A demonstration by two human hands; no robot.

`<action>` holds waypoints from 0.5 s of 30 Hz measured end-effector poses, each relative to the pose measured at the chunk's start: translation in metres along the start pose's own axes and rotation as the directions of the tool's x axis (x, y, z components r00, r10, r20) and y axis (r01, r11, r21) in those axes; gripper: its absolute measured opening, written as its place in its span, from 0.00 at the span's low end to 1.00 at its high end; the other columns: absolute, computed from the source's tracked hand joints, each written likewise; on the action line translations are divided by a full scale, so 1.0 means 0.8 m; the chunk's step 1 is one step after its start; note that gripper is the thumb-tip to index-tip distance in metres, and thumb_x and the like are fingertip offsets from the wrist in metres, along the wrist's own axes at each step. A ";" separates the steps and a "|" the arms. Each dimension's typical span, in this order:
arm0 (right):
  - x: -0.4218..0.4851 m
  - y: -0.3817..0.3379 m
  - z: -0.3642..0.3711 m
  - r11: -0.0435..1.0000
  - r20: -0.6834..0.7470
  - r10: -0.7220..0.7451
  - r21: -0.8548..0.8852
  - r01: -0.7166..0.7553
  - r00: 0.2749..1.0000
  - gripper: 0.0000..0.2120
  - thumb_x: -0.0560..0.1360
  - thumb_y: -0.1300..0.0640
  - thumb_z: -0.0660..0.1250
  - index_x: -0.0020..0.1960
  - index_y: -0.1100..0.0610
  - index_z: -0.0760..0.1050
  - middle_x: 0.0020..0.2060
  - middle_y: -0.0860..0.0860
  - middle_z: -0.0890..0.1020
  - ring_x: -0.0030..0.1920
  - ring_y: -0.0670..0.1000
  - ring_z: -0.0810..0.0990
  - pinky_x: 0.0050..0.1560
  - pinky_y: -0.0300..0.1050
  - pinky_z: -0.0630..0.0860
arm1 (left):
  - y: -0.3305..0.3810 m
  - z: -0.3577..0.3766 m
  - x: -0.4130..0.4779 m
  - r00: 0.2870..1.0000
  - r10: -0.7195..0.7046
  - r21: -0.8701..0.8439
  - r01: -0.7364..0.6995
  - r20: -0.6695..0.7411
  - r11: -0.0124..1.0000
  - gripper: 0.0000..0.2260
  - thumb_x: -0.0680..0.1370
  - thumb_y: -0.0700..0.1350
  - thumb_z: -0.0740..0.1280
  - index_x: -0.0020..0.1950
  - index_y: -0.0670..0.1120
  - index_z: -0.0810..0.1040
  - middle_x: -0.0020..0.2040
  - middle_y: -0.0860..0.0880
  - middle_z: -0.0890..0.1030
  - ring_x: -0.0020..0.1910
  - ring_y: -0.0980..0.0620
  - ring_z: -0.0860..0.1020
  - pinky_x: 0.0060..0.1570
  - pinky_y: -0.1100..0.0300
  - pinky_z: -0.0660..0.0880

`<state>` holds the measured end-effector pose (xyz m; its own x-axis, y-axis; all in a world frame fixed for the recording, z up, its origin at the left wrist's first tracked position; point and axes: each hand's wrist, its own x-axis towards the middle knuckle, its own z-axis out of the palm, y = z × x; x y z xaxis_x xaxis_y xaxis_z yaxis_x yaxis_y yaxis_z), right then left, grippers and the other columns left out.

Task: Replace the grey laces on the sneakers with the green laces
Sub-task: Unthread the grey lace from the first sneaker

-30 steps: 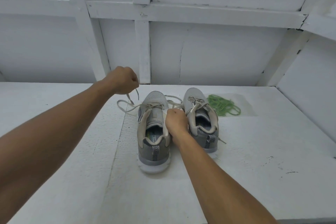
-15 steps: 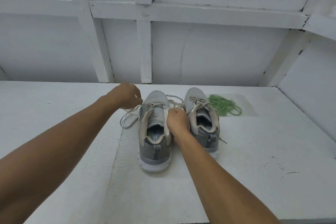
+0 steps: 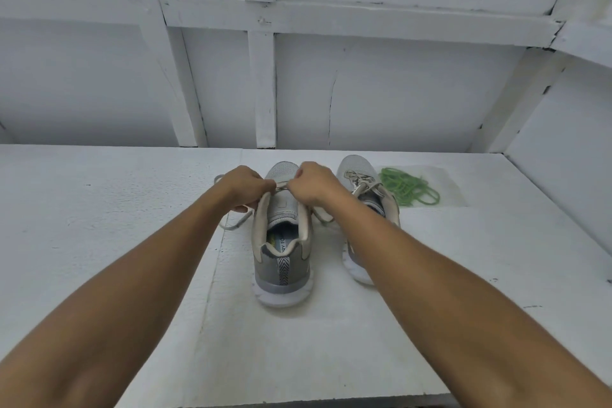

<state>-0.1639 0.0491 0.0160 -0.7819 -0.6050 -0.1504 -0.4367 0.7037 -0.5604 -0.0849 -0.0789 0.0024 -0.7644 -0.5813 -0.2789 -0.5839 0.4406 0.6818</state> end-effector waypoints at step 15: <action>0.038 -0.033 0.018 0.818 0.083 -0.243 -0.517 0.250 0.967 0.14 0.75 0.53 0.67 0.60 0.52 0.77 0.60 0.54 0.77 0.62 0.57 0.74 0.62 0.51 0.67 | -0.027 0.010 -0.002 0.999 -0.023 -0.326 0.010 -0.036 0.945 0.11 0.78 0.43 0.64 0.50 0.38 0.83 0.42 0.43 0.81 0.40 0.49 0.77 0.44 0.56 0.76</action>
<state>-0.1694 0.0067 0.0144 -0.6128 -0.7865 -0.0769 -0.7830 0.6175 -0.0749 -0.0730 -0.0821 -0.0170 -0.7405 -0.6154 -0.2702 -0.4708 0.1880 0.8620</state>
